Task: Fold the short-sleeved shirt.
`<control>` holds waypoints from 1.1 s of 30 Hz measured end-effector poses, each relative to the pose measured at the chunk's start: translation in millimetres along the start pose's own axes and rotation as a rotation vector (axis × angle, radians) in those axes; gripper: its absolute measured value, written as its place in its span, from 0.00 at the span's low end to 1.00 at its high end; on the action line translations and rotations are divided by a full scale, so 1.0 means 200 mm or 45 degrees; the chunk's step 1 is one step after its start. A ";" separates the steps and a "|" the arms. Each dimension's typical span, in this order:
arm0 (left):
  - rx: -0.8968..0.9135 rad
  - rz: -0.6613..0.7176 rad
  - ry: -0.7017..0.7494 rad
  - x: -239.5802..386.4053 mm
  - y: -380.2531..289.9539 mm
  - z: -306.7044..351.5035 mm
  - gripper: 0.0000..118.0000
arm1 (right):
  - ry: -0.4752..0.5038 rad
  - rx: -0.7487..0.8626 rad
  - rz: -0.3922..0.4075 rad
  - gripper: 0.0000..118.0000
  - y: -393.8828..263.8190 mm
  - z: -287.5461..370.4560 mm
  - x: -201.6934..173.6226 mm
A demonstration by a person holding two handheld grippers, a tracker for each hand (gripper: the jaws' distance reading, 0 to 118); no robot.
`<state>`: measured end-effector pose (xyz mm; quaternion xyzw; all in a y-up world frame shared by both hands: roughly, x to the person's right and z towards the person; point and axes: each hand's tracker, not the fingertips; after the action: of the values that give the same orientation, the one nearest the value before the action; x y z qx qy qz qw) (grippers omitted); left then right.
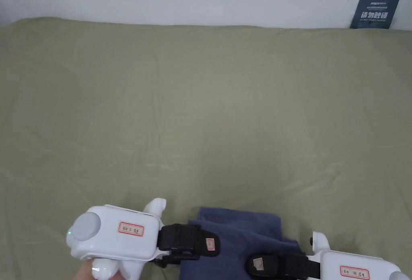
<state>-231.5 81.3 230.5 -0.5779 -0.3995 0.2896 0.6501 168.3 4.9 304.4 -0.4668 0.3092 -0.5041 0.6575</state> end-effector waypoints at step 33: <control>0.331 0.171 0.890 -0.63 0.53 1.98 0.25 | -0.487 0.087 0.532 0.00 -0.12 -0.20 -0.57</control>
<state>-625.7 199.9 108.1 -0.5794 -0.0747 0.1653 0.7946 90.9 99.6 304.7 -0.4572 0.2519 -0.2707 0.8088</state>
